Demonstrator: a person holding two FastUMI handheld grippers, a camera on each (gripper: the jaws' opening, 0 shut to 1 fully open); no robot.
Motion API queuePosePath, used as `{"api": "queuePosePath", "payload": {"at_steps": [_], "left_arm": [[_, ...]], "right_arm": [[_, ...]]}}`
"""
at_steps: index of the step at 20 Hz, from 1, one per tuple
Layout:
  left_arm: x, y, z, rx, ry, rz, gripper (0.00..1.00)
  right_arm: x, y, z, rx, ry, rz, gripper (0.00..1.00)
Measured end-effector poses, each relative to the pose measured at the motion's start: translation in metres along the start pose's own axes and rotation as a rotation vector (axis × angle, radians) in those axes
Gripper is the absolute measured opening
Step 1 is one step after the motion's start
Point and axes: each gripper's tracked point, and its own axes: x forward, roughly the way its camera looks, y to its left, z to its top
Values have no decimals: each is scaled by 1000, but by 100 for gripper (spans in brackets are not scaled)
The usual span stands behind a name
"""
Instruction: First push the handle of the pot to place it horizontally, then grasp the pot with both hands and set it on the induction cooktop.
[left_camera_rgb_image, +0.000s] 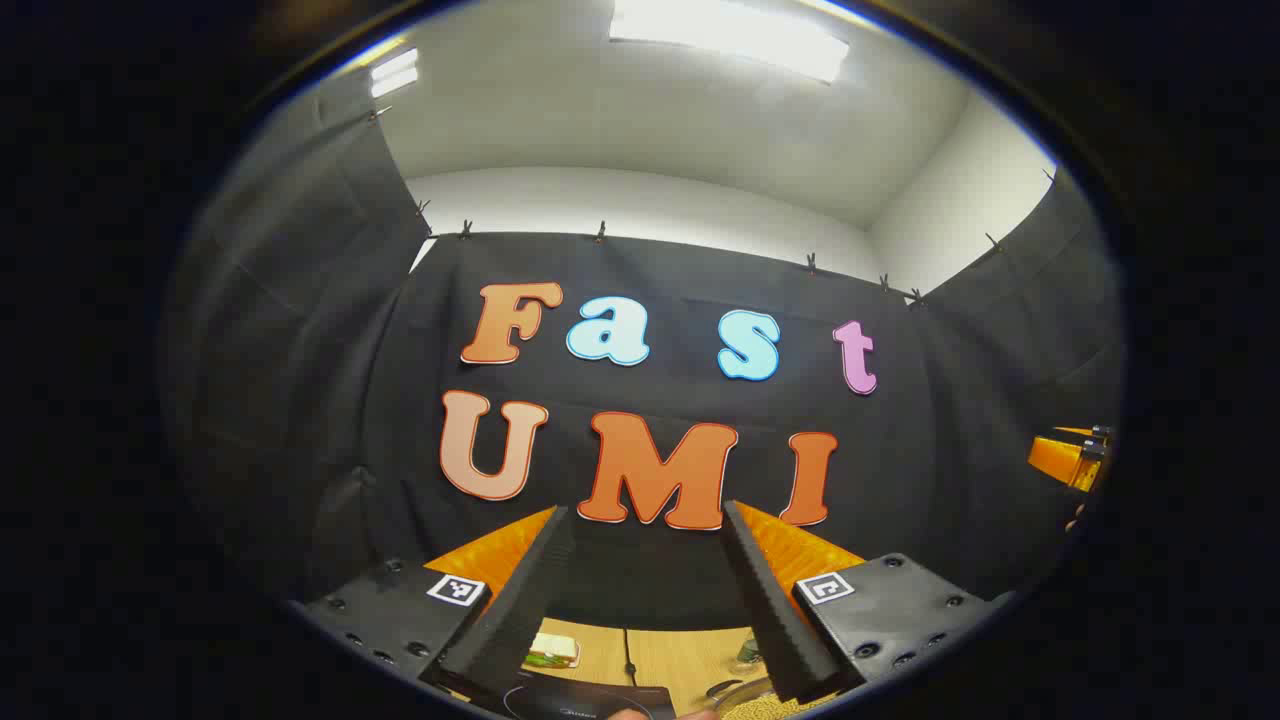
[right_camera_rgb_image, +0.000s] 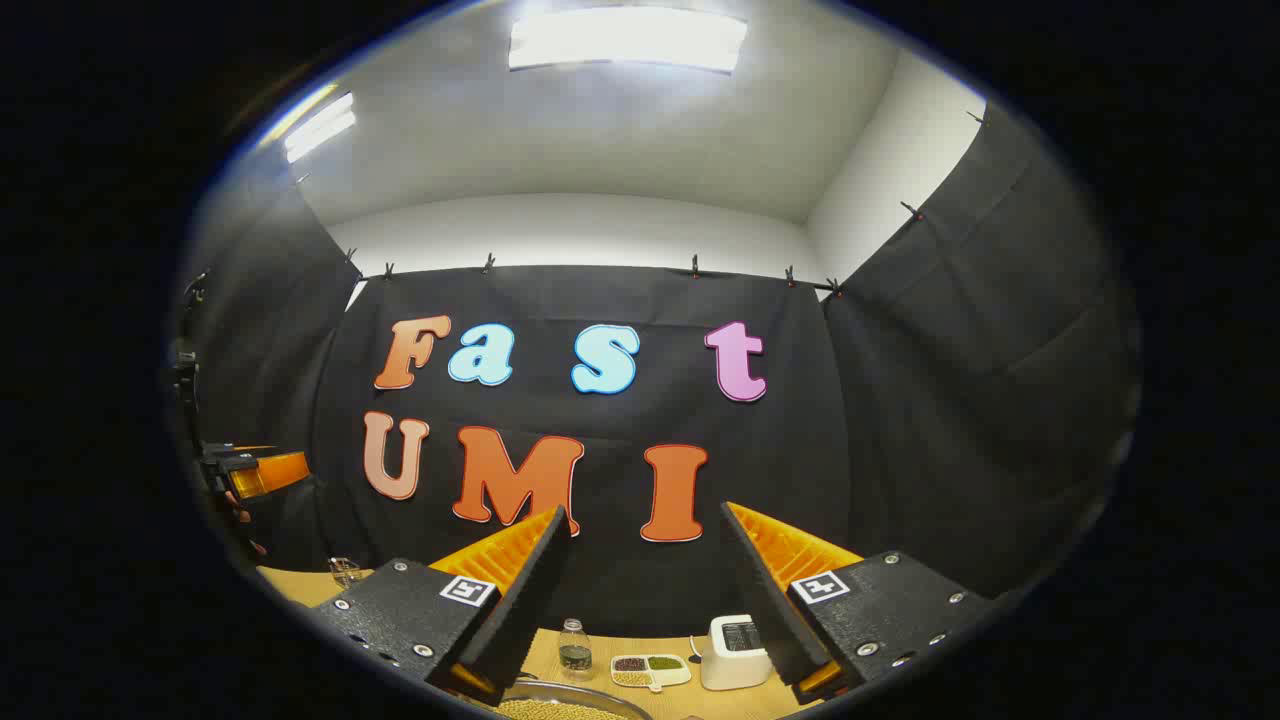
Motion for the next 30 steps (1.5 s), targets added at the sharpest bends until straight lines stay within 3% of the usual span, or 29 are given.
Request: {"api": "queuePosePath", "payload": {"at_steps": [11,18,30], "left_arm": [[-11,8,5,39,-48,19,98],[-6,21,2,35,-59,68,97],[0,23,-15,11,-34,78,97]], "right_arm": [[1,8,-5,4,9,5,92],[1,11,-12,-11,13,-1,92],[1,-4,-65,15,115,-28,92]]}}
